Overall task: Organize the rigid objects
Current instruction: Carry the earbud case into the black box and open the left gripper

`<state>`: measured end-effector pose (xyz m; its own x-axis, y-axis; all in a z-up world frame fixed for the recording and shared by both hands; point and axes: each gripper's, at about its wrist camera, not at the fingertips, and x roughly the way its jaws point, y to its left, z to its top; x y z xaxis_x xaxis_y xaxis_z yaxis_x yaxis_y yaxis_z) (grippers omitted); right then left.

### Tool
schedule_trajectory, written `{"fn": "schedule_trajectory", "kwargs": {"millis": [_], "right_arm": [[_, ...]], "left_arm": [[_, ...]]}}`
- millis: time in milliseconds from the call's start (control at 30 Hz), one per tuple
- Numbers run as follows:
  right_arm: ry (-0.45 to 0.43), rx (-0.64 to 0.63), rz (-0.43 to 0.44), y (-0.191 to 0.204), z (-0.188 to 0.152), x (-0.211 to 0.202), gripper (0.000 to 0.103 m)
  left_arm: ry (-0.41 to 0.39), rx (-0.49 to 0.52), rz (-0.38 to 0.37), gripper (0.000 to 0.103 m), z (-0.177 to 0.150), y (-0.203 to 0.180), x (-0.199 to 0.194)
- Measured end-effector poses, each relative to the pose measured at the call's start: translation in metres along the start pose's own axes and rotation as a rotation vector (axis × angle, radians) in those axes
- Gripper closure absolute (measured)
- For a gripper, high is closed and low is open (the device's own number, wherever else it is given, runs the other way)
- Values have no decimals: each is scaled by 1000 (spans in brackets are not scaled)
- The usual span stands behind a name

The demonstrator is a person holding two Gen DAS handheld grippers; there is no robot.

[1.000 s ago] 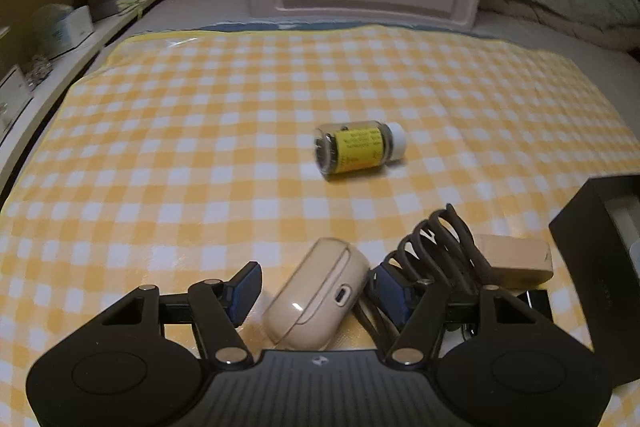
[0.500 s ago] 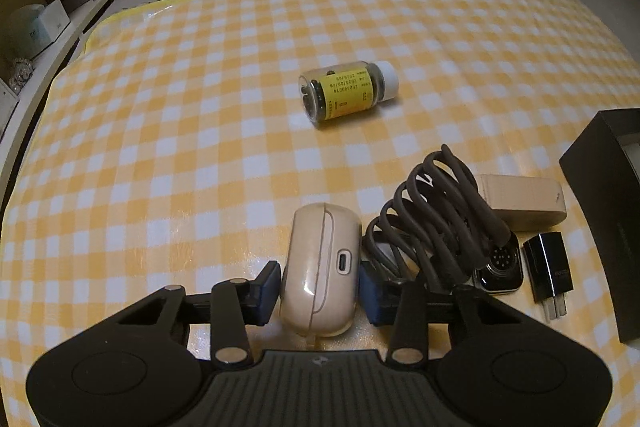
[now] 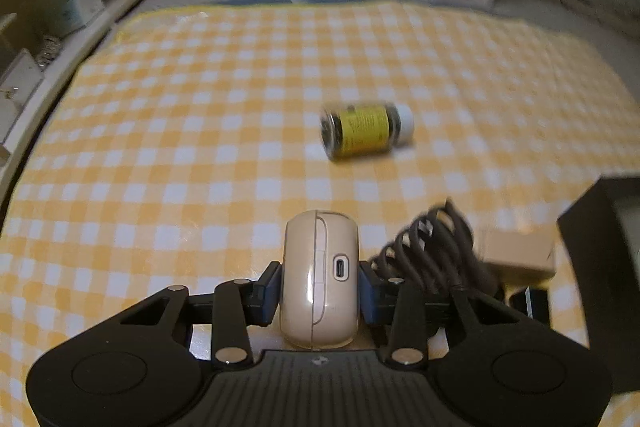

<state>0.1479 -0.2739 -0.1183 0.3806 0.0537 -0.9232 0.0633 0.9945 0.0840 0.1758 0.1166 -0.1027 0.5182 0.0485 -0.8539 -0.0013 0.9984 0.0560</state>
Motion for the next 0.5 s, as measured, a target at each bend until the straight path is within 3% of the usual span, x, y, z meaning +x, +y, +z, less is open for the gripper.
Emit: {"fn": "schedule_trajectory", "kwargs": {"millis": [200, 367, 500], "right_arm": [[0, -3, -2, 0, 1, 0, 100], [0, -3, -3, 1, 1, 0, 100], [0, -3, -3, 1, 1, 0, 100]], "left_arm": [[-107, -103, -54, 62, 13, 1, -35], [-179, -147, -173, 62, 24, -24, -60], [-192, -133, -286, 62, 30, -63, -70]]}}
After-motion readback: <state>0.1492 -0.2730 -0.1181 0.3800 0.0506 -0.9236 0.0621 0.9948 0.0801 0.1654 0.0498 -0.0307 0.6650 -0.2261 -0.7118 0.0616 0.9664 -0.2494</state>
